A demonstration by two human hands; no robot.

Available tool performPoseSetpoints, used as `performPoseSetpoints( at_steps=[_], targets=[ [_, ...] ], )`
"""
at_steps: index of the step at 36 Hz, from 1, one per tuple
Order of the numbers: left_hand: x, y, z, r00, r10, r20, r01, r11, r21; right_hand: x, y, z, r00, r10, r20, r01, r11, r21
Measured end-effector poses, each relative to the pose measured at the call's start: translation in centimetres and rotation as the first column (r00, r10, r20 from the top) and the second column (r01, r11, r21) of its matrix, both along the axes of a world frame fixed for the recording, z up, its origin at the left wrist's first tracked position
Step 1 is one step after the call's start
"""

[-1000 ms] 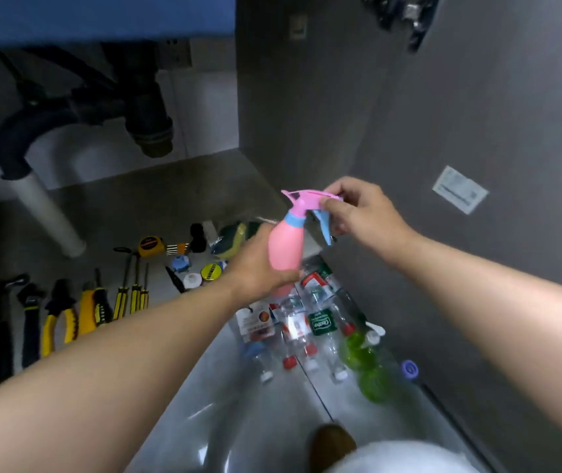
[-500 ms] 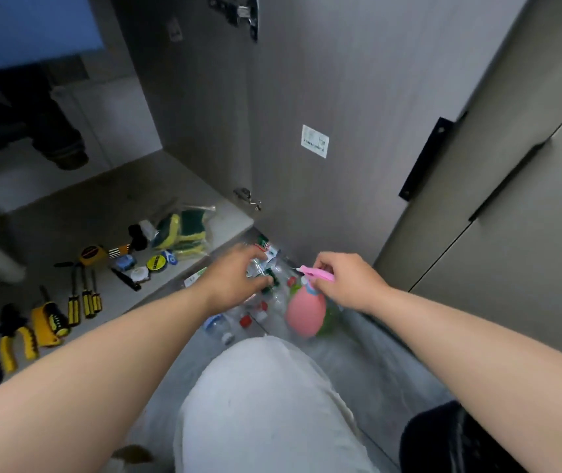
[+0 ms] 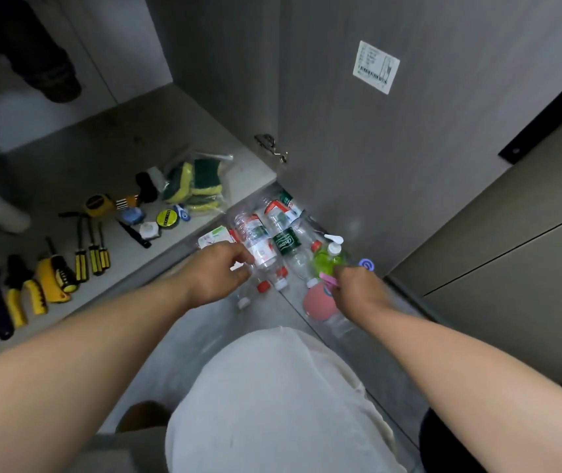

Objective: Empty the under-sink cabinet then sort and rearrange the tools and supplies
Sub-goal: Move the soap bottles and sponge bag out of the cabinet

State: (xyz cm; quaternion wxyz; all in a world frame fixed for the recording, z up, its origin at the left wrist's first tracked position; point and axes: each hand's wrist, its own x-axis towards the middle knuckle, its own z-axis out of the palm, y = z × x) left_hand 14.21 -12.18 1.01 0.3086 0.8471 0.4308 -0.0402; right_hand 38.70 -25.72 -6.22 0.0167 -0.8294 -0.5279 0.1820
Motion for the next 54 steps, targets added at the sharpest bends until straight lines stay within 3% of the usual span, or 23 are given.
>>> performPoseSetpoints(
  at_steps=[16, 25, 30, 34, 38, 42, 49, 54],
  targets=[
    [0.4, -0.1, -0.2, 0.999, -0.029, -0.031, 0.029, 1.000, 0.003, -0.6, 1.6, 1.1, 0.997, 0.071, -0.025, -0.070, 0.996, 0.052],
    [-1.5, 1.2, 1.1, 0.999, -0.011, -0.047, 0.012, 1.000, 0.020, -1.6, 3.6, 3.7, 0.979, 0.204, -0.003, -0.202, 0.970, 0.133],
    [-3.8, 4.4, 1.6, 0.995, 0.060, -0.083, -0.058, 0.998, 0.034, -3.4, 8.4, 4.9, 0.939, 0.339, -0.063, -0.317, 0.921, 0.227],
    [-5.7, 7.6, 0.7, 0.987, 0.144, -0.077, -0.143, 0.989, 0.022, -5.8, 13.9, 4.5, 0.902, 0.390, -0.186, -0.357, 0.915, 0.189],
    [-7.0, 10.8, -1.2, 0.974, 0.208, -0.091, -0.205, 0.978, 0.034, -8.3, 19.9, 2.9, 0.895, 0.281, -0.345, -0.243, 0.958, 0.151],
    [-7.3, 13.9, -3.4, 0.945, 0.324, 0.040, -0.323, 0.946, -0.011, -9.9, 24.7, 1.3, 0.814, 0.028, -0.580, -0.011, 0.999, 0.033],
    [-6.4, 19.1, -7.0, 0.885, 0.455, 0.094, -0.447, 0.889, -0.099, -11.1, 30.9, -1.2, 0.722, -0.179, -0.668, 0.191, 0.980, -0.056],
    [-5.3, 21.0, -8.5, 0.839, 0.526, 0.137, -0.500, 0.846, -0.188, -12.0, 32.9, -2.2, 0.608, -0.272, -0.746, 0.288, 0.951, -0.111]
  ],
)
